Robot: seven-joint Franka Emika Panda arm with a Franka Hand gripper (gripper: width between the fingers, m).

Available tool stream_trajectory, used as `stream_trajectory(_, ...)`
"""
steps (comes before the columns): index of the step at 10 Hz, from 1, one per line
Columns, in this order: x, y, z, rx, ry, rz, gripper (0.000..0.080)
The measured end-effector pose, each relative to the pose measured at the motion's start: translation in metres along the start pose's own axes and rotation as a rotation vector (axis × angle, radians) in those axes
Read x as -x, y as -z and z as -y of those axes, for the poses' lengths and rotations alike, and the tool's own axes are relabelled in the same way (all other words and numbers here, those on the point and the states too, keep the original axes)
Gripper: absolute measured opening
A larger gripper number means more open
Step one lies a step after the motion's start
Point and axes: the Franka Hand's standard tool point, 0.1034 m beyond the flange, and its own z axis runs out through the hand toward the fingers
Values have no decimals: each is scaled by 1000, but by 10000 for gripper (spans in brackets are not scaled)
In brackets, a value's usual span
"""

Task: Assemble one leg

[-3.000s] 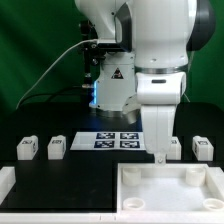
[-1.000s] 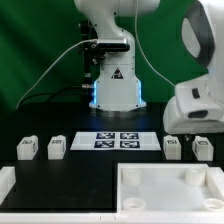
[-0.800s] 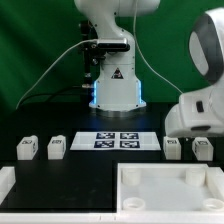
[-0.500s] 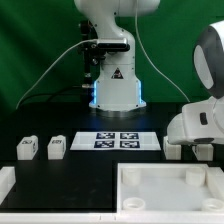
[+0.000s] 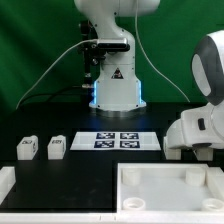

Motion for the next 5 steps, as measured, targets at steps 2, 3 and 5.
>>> stream_trajectory(2,0,0,0,0,0,0,637)
stream_trajectory(3,0,0,0,0,0,0,467)
stream_trajectory(5,0,0,0,0,0,0,291)
